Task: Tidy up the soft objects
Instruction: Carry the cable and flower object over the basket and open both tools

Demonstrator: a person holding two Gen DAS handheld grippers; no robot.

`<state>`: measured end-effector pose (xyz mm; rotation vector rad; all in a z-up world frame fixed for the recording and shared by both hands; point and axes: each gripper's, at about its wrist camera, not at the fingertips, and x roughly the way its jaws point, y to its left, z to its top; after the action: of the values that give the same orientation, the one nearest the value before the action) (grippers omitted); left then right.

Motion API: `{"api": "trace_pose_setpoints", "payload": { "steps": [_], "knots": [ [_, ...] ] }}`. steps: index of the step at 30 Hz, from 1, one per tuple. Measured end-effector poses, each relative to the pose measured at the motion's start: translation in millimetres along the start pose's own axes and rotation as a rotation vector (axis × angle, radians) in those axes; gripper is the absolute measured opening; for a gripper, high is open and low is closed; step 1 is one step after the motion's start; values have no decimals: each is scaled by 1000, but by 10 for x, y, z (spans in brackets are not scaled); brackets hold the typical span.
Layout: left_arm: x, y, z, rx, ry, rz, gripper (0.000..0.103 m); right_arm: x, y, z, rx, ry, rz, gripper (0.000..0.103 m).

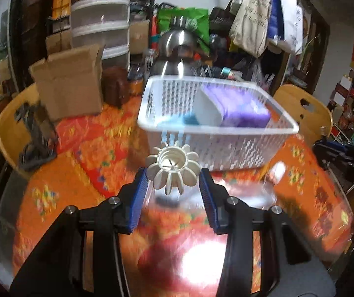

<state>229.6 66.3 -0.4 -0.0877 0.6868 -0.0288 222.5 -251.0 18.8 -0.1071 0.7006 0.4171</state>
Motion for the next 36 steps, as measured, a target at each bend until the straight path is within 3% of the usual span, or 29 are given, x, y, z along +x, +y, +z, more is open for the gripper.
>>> {"api": "trace_pose_setpoints", "payload": {
  "steps": [5,9,13,22,32,33,35,36],
  "knots": [
    [189,18,528,-4,-8,-21,40,125,-77,366,12,-14,-6,38],
    [484,28,921,-18,34,-34,40,310,-200,642,19,-16,12,38],
    [759,30,1095,-23,62,-21,40,536,-331,829,35,2,-2,38],
    [1280,-19,1074,-8,146,-4,40,951,-358,919,17,53,-43,38],
    [1403,6,1024,-11,149,-27,41,1108,-306,894,-1,80,-37,40],
    [1406,8,1022,-11,149,-34,44,1119,-300,895,-1,85,-33,40],
    [1361,20,1017,-9,128,-35,65,1123,-284,902,-2,84,-39,44],
    [1311,33,1013,-11,105,-27,79,1109,-280,908,0,78,-38,56]
  ]
}}
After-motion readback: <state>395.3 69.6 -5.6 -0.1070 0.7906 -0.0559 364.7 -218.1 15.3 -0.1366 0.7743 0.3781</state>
